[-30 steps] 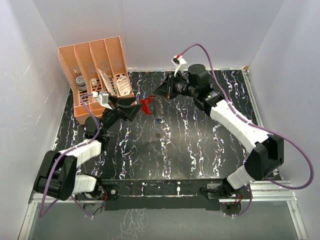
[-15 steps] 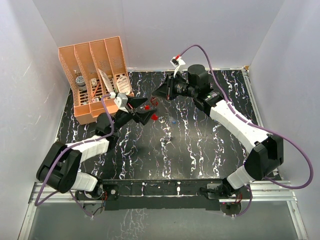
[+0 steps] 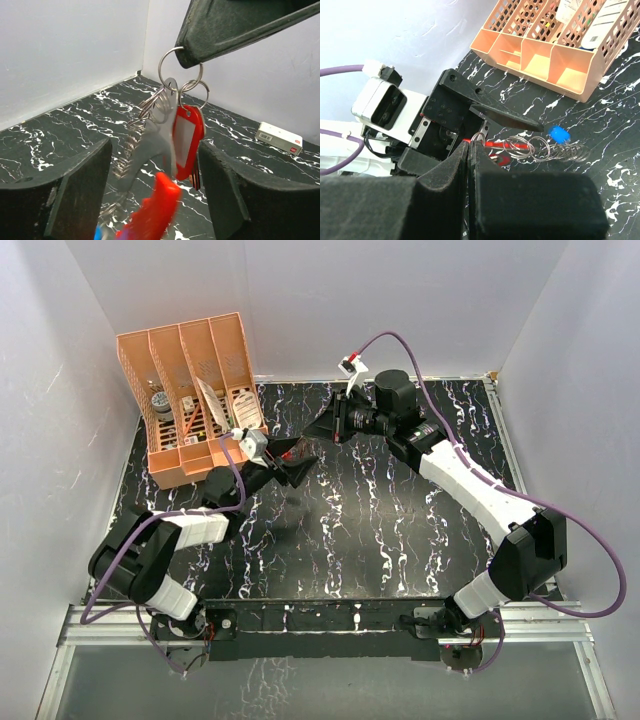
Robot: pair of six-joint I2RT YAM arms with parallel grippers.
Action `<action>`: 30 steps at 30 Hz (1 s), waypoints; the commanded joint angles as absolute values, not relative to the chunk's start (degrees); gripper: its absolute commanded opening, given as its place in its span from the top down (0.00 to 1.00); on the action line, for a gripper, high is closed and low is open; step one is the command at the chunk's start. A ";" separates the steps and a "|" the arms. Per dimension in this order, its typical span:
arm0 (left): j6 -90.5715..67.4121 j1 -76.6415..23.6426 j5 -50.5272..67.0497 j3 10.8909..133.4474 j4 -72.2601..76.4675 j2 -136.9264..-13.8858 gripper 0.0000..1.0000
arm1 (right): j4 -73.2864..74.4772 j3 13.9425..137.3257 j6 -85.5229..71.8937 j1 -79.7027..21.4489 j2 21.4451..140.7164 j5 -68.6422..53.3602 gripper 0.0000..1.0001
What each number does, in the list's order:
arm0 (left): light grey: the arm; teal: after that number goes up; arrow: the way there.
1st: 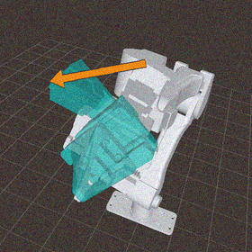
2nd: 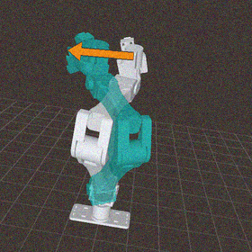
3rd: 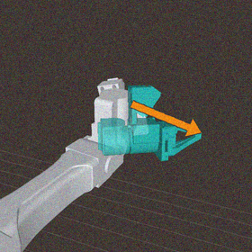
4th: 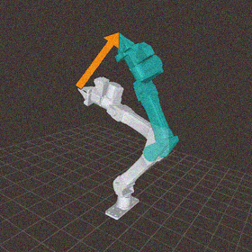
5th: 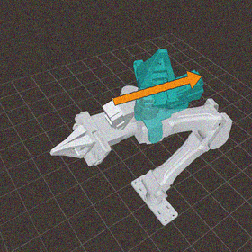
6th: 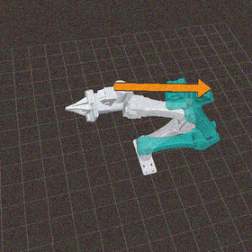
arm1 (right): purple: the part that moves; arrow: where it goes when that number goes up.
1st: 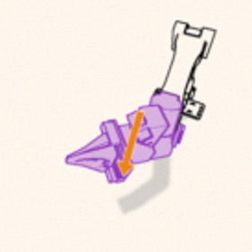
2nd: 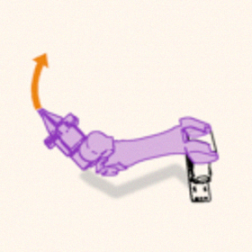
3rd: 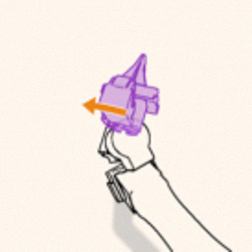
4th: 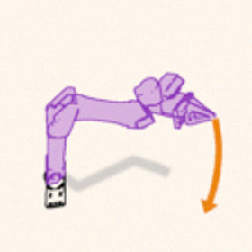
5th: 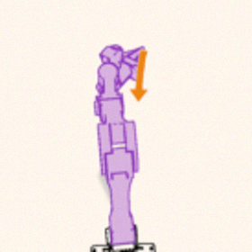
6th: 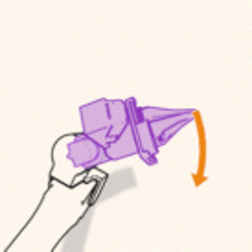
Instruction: Put the keys on the keyring
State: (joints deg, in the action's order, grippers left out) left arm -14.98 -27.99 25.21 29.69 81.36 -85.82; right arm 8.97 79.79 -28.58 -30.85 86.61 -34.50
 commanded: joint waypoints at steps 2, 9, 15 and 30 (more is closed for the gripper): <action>-14.22 -28.30 24.19 31.61 90.27 -86.24 0.43 | 6.93 80.23 -28.76 -30.76 84.71 -36.34 1.00; -14.10 -28.31 23.68 31.28 91.62 -86.17 0.60 | 9.13 79.64 -27.61 -30.76 84.25 -36.74 1.00; -14.50 -28.30 24.25 31.90 92.32 -87.17 0.84 | 10.95 79.85 -27.04 -30.76 83.97 -37.38 1.00; -9.52 -28.30 26.67 25.37 92.66 -84.66 1.00 | 22.52 91.09 -34.57 -30.19 90.79 -48.93 1.00</action>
